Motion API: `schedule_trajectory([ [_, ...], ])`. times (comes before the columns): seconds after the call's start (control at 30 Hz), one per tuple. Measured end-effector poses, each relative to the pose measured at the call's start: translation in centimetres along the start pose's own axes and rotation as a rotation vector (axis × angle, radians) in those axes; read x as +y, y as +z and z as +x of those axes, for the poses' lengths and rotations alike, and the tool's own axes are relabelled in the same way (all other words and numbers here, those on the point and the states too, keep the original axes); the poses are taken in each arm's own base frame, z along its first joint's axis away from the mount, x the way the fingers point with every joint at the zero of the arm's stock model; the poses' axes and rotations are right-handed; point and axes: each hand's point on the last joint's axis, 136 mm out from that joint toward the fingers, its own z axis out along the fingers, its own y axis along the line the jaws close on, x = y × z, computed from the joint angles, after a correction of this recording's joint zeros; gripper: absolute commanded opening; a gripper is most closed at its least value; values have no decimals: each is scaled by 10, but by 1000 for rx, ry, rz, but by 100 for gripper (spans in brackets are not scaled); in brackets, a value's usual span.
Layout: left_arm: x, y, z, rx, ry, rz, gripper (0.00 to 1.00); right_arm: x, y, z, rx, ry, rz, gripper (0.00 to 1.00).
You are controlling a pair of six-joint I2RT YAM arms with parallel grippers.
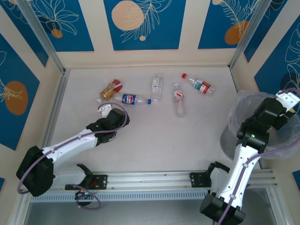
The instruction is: Put the plastic bottles in the bin
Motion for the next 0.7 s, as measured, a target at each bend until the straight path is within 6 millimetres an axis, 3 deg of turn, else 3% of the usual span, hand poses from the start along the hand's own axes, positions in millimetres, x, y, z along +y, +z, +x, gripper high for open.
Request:
schedule_trajectory([
  [0.1,0,0,1,5,-1,3,100,-1,6,18,37,-1,23,53],
  [0.2,0,0,1,9,-2,5,100,-3,8,24,55,20,47,69],
  [0.47,1,1,1,10,-4,0,100,-4,13,39,116,70,77,79],
  [0.7,4,0,-2,10,-16,-2,100,27,-1,31,140,113,-54,95],
])
